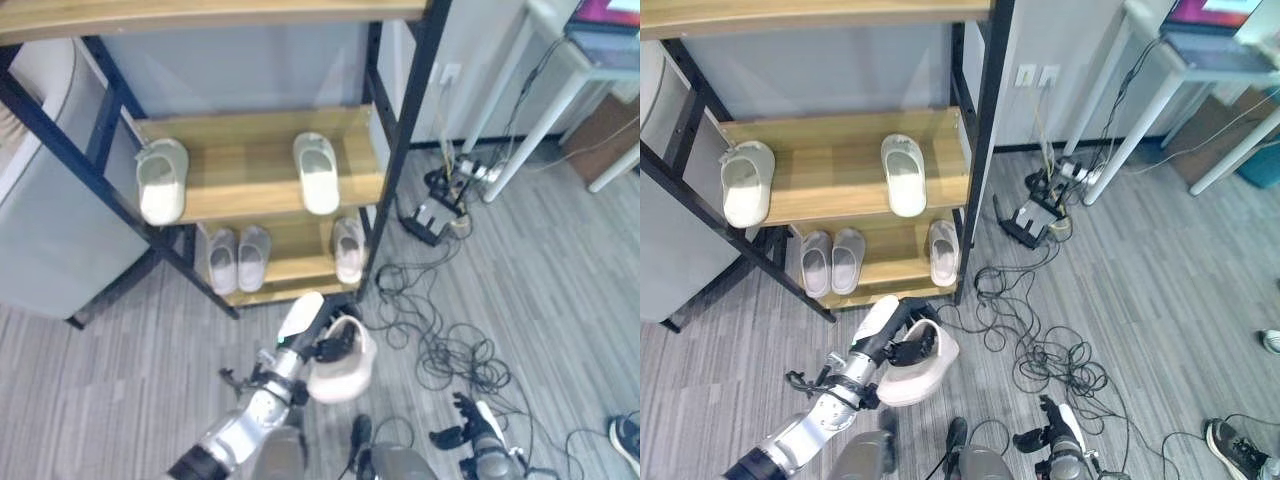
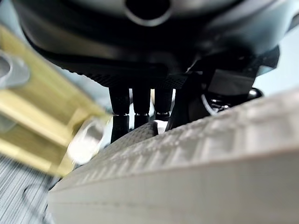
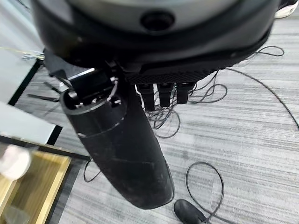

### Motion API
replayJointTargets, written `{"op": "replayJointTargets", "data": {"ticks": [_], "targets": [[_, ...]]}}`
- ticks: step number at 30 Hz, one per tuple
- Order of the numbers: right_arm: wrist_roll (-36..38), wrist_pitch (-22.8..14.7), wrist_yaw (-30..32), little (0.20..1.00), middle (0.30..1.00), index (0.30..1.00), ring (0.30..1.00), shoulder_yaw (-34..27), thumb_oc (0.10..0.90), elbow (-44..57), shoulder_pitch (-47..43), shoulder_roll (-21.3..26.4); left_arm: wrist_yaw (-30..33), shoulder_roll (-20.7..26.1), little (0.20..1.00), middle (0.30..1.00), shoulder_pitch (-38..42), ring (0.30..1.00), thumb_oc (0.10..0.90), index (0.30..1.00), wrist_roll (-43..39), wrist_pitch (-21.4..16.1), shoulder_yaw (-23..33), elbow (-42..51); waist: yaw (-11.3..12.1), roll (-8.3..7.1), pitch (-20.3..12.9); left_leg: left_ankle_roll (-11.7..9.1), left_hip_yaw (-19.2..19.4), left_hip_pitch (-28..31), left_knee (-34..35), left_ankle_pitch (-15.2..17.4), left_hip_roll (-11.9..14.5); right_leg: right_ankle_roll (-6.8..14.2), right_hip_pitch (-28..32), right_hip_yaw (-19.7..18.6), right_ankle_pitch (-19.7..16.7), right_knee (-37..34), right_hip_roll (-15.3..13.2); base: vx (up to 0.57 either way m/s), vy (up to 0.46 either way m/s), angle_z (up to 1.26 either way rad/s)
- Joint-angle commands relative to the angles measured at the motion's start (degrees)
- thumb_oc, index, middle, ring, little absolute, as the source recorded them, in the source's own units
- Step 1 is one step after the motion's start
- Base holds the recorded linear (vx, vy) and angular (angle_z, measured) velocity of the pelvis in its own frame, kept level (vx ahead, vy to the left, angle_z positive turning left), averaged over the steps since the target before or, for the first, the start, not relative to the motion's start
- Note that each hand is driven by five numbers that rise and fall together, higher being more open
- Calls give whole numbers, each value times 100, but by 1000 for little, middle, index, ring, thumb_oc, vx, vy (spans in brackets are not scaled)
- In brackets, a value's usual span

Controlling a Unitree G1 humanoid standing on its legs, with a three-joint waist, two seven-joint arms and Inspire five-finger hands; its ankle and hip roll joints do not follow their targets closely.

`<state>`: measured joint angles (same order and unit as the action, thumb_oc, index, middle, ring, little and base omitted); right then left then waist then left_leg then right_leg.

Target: Arrange the slippers neatly on the shoe rack.

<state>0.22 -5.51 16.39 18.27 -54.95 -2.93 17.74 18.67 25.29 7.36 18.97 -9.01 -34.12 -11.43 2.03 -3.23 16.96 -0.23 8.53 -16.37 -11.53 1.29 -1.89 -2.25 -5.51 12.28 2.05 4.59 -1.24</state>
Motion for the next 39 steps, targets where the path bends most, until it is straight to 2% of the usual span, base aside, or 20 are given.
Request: {"op": "replayJointTargets", "data": {"ticks": [1,5,7,8,10,11,12,14,17,18,19,22,24,27,29,30,31,35,37,39], "targets": [[-209,-220,83,900,900,900,900,325,800,341,-42,39,559,-149,300,300,582,300,400,300,359,-297,310,406,230,248,-245,-100,-484,35,210,-158,256,722,638,-239,539,-47,-136,247,122,-71],[-146,-247,48,900,900,900,900,292,800,304,32,-117,597,-144,300,300,675,300,400,300,471,-272,210,234,125,116,-323,44,-523,313,342,-115,139,775,751,-272,613,90,-247,198,122,-46],[-128,-253,25,900,900,900,900,278,800,335,102,-187,591,-125,300,300,710,300,400,300,516,-238,155,177,69,88,-386,177,-490,489,378,17,105,865,682,-288,633,554,-303,171,143,-18],[-113,-239,0,900,900,900,900,264,800,338,117,-224,567,-117,300,300,735,300,400,300,536,-226,118,141,31,66,-381,252,-461,610,365,104,60,992,526,-330,566,995,-398,154,157,-12],[-98,-191,-26,900,900,900,900,263,800,341,35,-249,657,-109,300,300,775,300,400,300,570,-178,87,51,-89,108,-312,372,-412,812,323,226,23,1180,219,-384,71,1767,-581,154,166,-12],[-56,-208,-27,900,900,900,900,230,800,431,63,-249,719,-128,300,300,844,300,400,300,564,-137,61,-56,-171,161,-241,437,-396,1001,336,313,36,1193,-64,-462,-63,2215,-602,128,110,-11],[-56,-206,-28,900,900,900,900,229,800,435,64,-245,722,-133,300,300,848,300,400,300,565,-138,60,-61,-165,159,-237,438,-390,1005,340,315,32,1194,-77,-472,-52,2241,-606,162,68,-10],[-46,-216,-19,900,900,900,900,238,800,484,92,-244,779,-144,300,300,864,300,400,300,590,-103,69,-135,-210,191,-222,456,-443,1127,392,352,19,1136,-228,-538,-15,2238,-576,103,7,1],[-97,-218,-64,900,900,900,900,306,800,606,155,-197,841,-162,300,300,773,300,400,300,591,-42,200,-251,-270,215,-237,449,-579,1363,571,440,8,1033,-392,-727,136,1500,-477,188,-60,6],[-92,-221,-74,900,900,900,900,304,800,607,184,-179,849,-167,300,300,710,300,400,300,559,-58,260,-283,-292,234,-228,425,-654,1423,592,481,29,1046,-496,-887,46,1146,-455,304,-198,-7],[-5,-198,-108,900,900,900,900,244,800,524,269,-191,817,-165,300,300,668,300,400,300,478,-72,306,-332,-373,186,-227,364,-839,1520,577,571,2,1113,-577,-1379,-110,701,-399,290,-232,-6],[59,-188,-131,900,900,900,900,233,800,386,353,-203,797,-175,300,300,649,300,400,300,435,-74,319,-364,-369,133,-248,365,-934,1523,486,671,-13,1094,-382,-1520,-130,478,-344,146,-140,23],[83,-178,-198,900,900,900,900,255,800,154,347,-249,728,-187,300,300,562,300,400,300,349,-76,343,-376,-329,108,-286,262,-1091,1491,320,736,63,993,-287,-1294,-28,484,-287,197,-282,69],[199,-238,-143,900,900,900,900,188,800,79,308,-208,636,-234,300,300,611,300,400,300,217,-102,283,-338,-306,31,-219,65,-920,1030,-208,744,310,873,-136,-722,118,417,-395,44,-268,91],[485,-285,-249,900,900,900,900,26,800,-38,342,-20,784,-312,300,300,854,300,400,300,132,-124,266,-431,-401,-20,-137,14,-463,617,-494,621,632,819,-107,-311,244,463,-524,-51,-159,136],[485,-285,-250,900,900,900,900,25,800,-39,341,-20,784,-313,300,300,855,300,400,300,132,-124,266,-433,-408,-20,-146,14,-469,604,-493,616,630,818,-115,-305,242,462,-526,-56,-78,113],[499,-288,-159,900,900,900,900,87,800,-359,210,-49,809,-524,300,300,1133,300,400,300,-4,-134,180,-643,-481,21,-102,20,18,573,-322,523,931,773,-181,-44,324,620,-556,-25,7,86],[381,-310,-144,900,900,900,900,240,800,-485,-129,-62,881,-512,300,300,1171,300,400,300,-151,-180,118,-769,-350,14,58,1,-369,181,-610,556,765,793,-559,-8,402,1184,-600,-45,17,43],[347,-348,-105,900,900,900,900,349,800,-388,-276,-24,1050,-409,300,300,1356,300,400,300,-135,-208,74,-840,-311,-78,242,54,-497,-129,-1009,765,748,802,-974,-70,559,1740,-658,-56,39,-1],[388,-357,-63,900,900,900,900,396,800,-440,-386,-34,1203,-380,300,300,1550,300,400,300,-119,-167,54,-983,-288,-96,349,109,-516,-404,-1407,911,747,772,-1243,-113,677,2106,-701,-62,51,2]]}}
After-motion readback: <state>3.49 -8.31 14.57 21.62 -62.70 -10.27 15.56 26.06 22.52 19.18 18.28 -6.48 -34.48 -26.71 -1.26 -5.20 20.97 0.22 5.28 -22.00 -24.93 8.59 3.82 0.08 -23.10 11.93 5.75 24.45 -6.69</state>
